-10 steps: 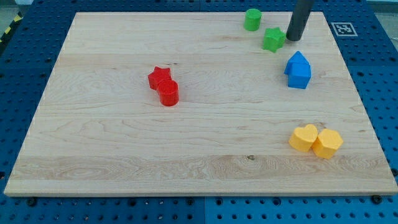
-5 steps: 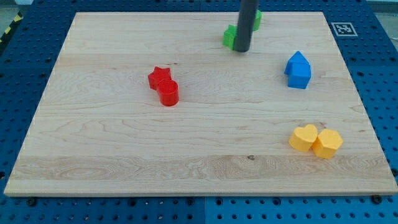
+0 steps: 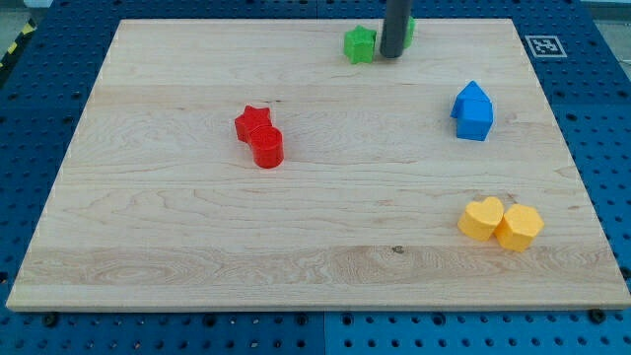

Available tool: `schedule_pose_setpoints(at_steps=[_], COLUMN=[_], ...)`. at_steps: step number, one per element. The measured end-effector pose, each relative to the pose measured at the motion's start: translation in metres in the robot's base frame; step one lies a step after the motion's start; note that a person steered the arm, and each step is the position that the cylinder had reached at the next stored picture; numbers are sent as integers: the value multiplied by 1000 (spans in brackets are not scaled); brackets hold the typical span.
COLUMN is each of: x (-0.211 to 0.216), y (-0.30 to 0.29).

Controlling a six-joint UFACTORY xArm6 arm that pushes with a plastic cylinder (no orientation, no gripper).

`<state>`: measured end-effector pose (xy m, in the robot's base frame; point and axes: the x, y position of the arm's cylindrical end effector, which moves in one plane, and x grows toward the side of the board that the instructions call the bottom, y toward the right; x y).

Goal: Place the green blocks together diagonal to triangle

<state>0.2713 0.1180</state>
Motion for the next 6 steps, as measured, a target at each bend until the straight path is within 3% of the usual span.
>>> schedule_pose_setpoints(at_steps=[1,2,4,6], x=[4,-19,-73,-68], y=[39,51,43,23])
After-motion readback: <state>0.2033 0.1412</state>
